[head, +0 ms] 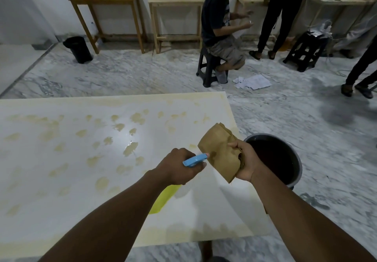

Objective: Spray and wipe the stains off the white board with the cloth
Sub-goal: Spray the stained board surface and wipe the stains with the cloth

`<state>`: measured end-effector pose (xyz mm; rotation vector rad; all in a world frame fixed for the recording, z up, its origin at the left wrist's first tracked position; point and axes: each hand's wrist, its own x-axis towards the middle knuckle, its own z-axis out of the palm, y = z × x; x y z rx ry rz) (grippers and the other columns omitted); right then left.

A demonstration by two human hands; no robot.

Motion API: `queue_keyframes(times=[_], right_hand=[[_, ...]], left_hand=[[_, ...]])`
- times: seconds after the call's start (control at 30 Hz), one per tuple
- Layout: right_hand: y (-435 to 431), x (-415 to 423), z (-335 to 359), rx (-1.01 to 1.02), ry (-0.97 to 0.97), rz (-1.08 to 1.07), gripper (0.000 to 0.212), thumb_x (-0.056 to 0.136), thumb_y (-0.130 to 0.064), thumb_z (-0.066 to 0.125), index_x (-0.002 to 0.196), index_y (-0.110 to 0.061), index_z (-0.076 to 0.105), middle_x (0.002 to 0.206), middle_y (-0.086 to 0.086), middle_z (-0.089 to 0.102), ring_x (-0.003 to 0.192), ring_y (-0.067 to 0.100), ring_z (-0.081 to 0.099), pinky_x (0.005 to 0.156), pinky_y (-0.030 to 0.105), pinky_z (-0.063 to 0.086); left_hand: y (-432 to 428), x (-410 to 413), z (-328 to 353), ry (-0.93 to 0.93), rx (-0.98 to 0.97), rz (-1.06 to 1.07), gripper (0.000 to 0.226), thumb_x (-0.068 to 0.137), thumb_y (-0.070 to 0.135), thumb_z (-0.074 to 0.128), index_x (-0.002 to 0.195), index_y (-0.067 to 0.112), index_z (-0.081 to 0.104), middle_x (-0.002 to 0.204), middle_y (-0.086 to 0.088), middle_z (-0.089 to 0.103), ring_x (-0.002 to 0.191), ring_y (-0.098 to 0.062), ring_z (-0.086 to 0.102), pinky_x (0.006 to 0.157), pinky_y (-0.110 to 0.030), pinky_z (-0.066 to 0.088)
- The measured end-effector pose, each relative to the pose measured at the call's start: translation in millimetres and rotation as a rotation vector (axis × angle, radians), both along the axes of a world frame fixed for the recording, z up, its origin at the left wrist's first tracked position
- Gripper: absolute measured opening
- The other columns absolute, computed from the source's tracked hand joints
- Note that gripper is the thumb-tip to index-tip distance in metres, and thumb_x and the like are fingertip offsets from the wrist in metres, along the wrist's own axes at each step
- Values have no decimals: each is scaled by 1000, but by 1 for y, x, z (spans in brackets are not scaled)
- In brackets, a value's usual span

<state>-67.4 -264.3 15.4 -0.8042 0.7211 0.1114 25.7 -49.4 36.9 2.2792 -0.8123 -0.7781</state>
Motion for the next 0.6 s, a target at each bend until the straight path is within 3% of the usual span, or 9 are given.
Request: queue_keyframes(times=[0.1,0.17,0.3,0.4,0.5,0.6], right_hand=[[-9,12,-11,13,18,42,37,93,-22,50,129,-23,61,113,13,73,90,31,73,79,39,57],[-18,23,-22,-16,77,70,37,94,-25,53,129,-19,61,115,15,72,97,32,70,87,41,55],[-48,55,-51,-139,216,162,39,92,-33,60,126,-13,63,116,15,72,112,34,65,102,47,49],[-74,88,-60,-252,289,230,39,90,-30,66,123,-11,64,113,14,73,107,32,68,96,45,53],[-109,140,-55,-363,229,320,41,90,-26,67,129,-15,61,118,11,71,105,29,69,89,41,56],[-137,205,-42,-665,150,417,46,91,-22,63,136,-17,57,120,7,68,101,24,68,82,34,57]], left_hand=[[-16,9,-5,-62,90,-6,53,94,58,64,57,23,51,54,1,58,56,-29,68,64,-41,60],[-25,16,-6,-85,138,-6,53,94,62,63,58,25,51,55,4,57,58,-24,64,64,-39,56],[-42,48,-17,-38,159,35,50,94,65,62,63,27,52,62,4,61,66,-29,74,75,-48,64],[-54,70,-24,-58,190,87,51,94,66,60,65,25,54,64,0,65,64,-27,74,75,-49,65],[-66,91,-29,-17,119,190,50,98,60,59,82,13,68,66,-7,70,59,-25,76,75,-46,66],[-67,111,-31,24,36,318,48,100,55,60,90,10,71,61,-1,67,49,-14,72,65,-33,65]])
